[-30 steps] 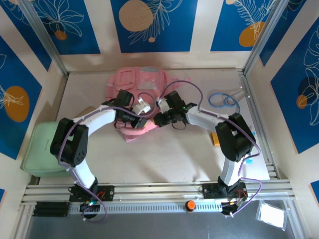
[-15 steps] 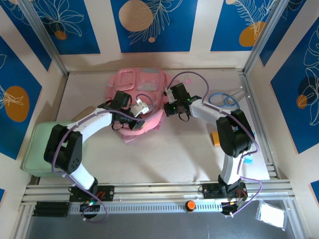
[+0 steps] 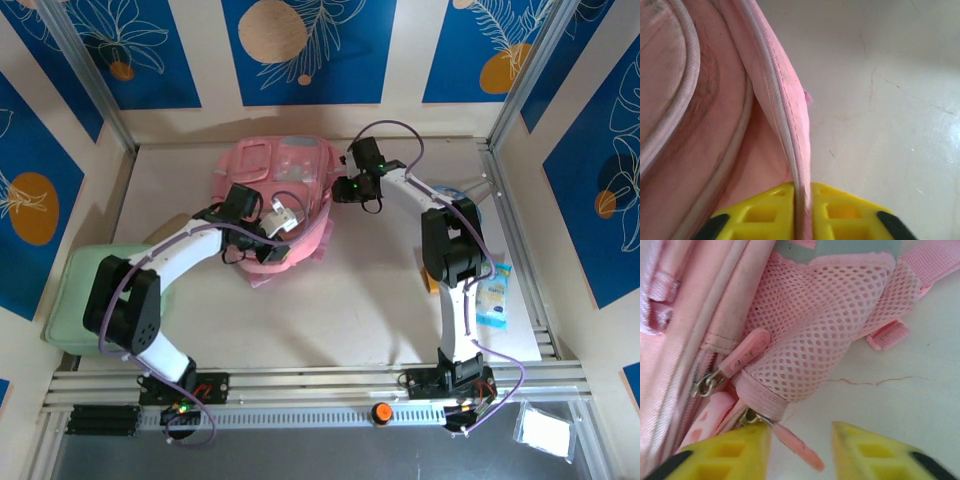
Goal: Pack books, pencil case, and school supplies into a backpack
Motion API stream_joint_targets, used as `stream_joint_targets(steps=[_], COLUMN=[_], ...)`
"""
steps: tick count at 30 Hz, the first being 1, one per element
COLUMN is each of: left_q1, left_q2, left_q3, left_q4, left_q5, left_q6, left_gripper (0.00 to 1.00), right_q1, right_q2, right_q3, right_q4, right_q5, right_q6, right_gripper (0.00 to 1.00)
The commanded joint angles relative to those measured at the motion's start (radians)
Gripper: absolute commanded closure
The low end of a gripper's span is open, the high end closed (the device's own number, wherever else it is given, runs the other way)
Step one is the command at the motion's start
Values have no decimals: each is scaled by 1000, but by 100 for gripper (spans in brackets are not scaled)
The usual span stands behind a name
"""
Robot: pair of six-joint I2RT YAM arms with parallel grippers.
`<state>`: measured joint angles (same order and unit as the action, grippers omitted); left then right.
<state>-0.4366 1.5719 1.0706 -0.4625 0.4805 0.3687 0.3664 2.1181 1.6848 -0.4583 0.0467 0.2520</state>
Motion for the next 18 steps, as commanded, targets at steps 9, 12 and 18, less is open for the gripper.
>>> stream_joint_targets(steps=[9, 12, 18], left_q1=[-38, -63, -133], left_q2=[-59, 31, 242], left_q3=[119, 183, 372], left_q4=[-23, -63, -213], left_q5=[-215, -309, -552], left_q6=[0, 60, 195], left_gripper=[41, 40, 42], right_q1=[-30, -33, -50], right_q2=[-356, -403, -451], right_q3=[-329, -394, -465], right_q4=[150, 172, 200], right_q5=[-143, -136, -146], right_q6=[171, 202, 245], right_gripper=[33, 32, 32])
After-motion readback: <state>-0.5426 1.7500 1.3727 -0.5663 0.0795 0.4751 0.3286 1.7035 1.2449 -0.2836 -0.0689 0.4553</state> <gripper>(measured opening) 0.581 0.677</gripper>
